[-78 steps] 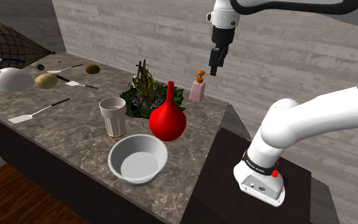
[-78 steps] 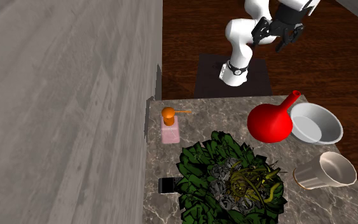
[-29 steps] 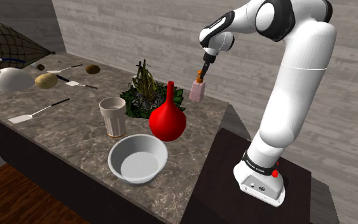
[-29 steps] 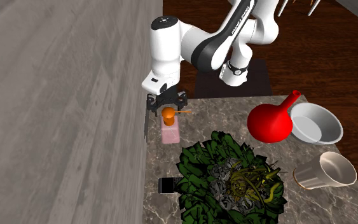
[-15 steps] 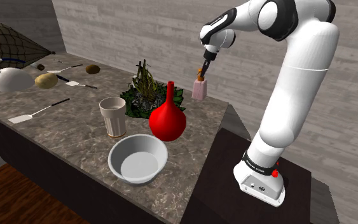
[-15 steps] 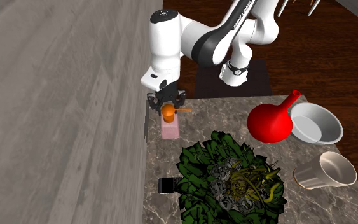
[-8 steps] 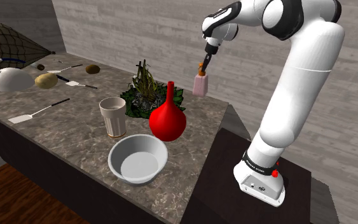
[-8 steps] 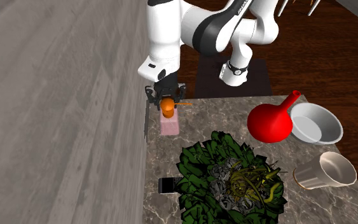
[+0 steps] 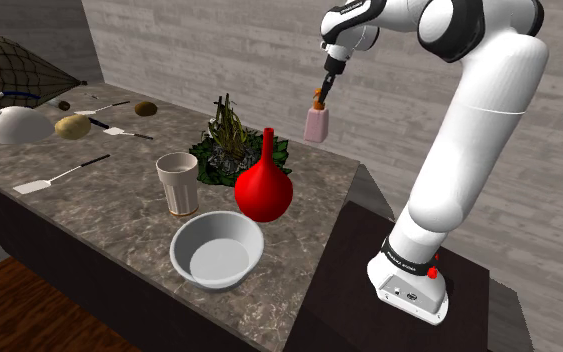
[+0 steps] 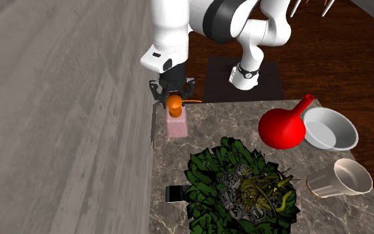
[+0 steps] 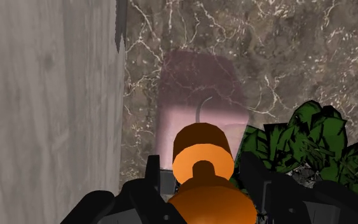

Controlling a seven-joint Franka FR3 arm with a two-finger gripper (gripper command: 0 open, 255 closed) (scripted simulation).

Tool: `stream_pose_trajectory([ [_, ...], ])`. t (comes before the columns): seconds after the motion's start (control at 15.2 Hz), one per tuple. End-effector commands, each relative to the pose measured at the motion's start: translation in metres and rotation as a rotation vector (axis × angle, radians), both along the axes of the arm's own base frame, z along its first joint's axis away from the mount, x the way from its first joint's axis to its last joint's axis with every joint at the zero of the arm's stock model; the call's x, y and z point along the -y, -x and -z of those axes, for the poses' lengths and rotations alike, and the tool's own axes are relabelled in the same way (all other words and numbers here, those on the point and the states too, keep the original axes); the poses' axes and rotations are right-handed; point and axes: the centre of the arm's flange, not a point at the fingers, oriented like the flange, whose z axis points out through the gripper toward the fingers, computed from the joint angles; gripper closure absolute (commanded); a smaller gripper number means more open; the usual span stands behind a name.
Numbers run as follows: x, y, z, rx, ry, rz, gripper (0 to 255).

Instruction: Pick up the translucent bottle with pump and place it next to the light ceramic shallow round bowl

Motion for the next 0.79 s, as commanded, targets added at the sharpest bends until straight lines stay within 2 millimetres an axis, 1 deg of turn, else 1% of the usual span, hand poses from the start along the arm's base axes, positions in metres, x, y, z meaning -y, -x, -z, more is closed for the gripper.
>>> stream_pose_trajectory([
  [0.0,0.000,0.000,-0.011,0.000,0.000,0.000,255],
  [0.73,0.000,0.000,-0.069,0.000,0.000,0.000,255],
])
